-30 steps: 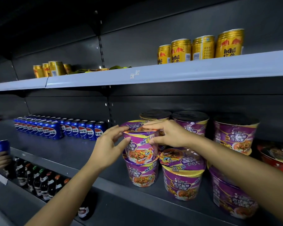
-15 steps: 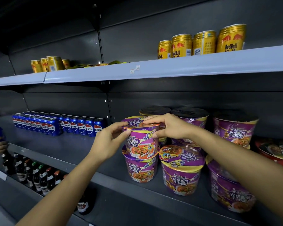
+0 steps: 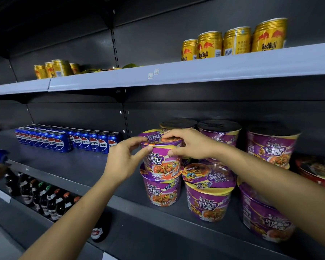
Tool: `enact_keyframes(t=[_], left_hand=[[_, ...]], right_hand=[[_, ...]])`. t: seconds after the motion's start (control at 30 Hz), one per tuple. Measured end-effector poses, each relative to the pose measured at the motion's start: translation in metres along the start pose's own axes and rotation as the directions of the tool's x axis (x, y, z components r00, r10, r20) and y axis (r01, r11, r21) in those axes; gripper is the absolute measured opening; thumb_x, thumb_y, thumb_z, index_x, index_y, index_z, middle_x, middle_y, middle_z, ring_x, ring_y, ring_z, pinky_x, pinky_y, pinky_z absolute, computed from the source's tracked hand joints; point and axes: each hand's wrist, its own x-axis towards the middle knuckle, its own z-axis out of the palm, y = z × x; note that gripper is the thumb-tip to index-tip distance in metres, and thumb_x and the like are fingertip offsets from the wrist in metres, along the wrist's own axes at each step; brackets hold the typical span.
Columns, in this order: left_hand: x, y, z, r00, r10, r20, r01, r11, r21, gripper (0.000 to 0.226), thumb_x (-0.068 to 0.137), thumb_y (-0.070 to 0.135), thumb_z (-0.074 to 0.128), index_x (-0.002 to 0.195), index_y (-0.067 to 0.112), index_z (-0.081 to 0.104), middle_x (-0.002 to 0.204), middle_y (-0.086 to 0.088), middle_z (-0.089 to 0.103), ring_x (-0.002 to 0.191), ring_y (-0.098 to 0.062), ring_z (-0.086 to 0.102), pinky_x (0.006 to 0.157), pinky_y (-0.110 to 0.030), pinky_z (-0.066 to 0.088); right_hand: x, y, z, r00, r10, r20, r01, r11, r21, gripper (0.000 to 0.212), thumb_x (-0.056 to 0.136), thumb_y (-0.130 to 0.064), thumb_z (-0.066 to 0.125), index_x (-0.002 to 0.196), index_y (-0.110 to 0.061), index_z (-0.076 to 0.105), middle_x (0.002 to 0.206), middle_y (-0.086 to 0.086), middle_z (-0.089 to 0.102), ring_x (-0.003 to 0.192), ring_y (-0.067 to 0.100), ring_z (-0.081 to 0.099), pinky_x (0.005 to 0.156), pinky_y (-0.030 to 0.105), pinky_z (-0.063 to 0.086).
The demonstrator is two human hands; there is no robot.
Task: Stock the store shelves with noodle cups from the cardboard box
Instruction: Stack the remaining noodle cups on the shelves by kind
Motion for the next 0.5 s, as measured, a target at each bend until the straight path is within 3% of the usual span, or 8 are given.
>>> enact_keyframes(t=[0.07,0.13,0.4,0.5], left_hand=[[0.0,-0.003,-0.001,1.0,-0.011,0.028,0.012,0.999,-0.052,0.041,0.083,0.031,0.066,0.121,0.017,0.063,0.114,0.0,0.068,0.101,-0.006,0.063,0.076,-0.011,0.052],[0.001,-0.004,-0.002,0.999,-0.012,0.051,0.017,0.996,-0.085,0.039,0.085,0.026,0.064,0.123,0.016,0.062,0.111,0.001,0.068,0.093,0.0,0.063,0.07,-0.004,0.049],[0.003,-0.011,-0.004,0.994,-0.012,0.11,0.024,0.993,-0.113,0.043,0.089,0.029,0.057,0.13,0.016,0.056,0.113,0.003,0.068,0.103,-0.003,0.063,0.079,-0.015,0.054],[0.002,-0.011,-0.002,0.994,-0.013,0.108,0.025,0.994,-0.107,0.042,0.091,0.027,0.056,0.132,0.018,0.054,0.113,0.004,0.067,0.103,-0.003,0.062,0.077,-0.011,0.053]], right_hand=[[0.0,0.001,-0.001,1.0,-0.004,0.007,0.004,1.0,0.006,0.057,0.084,-0.034,0.069,0.136,-0.026,0.048,0.143,-0.008,0.045,0.124,0.009,0.047,0.099,0.024,0.043],[0.0,0.001,0.0,1.0,-0.004,0.006,0.004,1.0,0.006,0.056,0.085,-0.033,0.069,0.136,-0.027,0.047,0.143,-0.008,0.044,0.123,0.009,0.047,0.097,0.024,0.044],[0.0,-0.002,0.006,0.999,0.0,-0.033,-0.002,0.998,-0.057,0.058,0.084,-0.04,0.067,0.137,-0.027,0.047,0.141,-0.004,0.047,0.123,0.012,0.047,0.097,0.027,0.045],[-0.001,-0.003,0.007,0.999,-0.007,-0.051,0.002,0.996,-0.085,0.058,0.085,-0.041,0.066,0.137,-0.027,0.047,0.141,-0.004,0.047,0.125,0.013,0.045,0.096,0.025,0.041]])
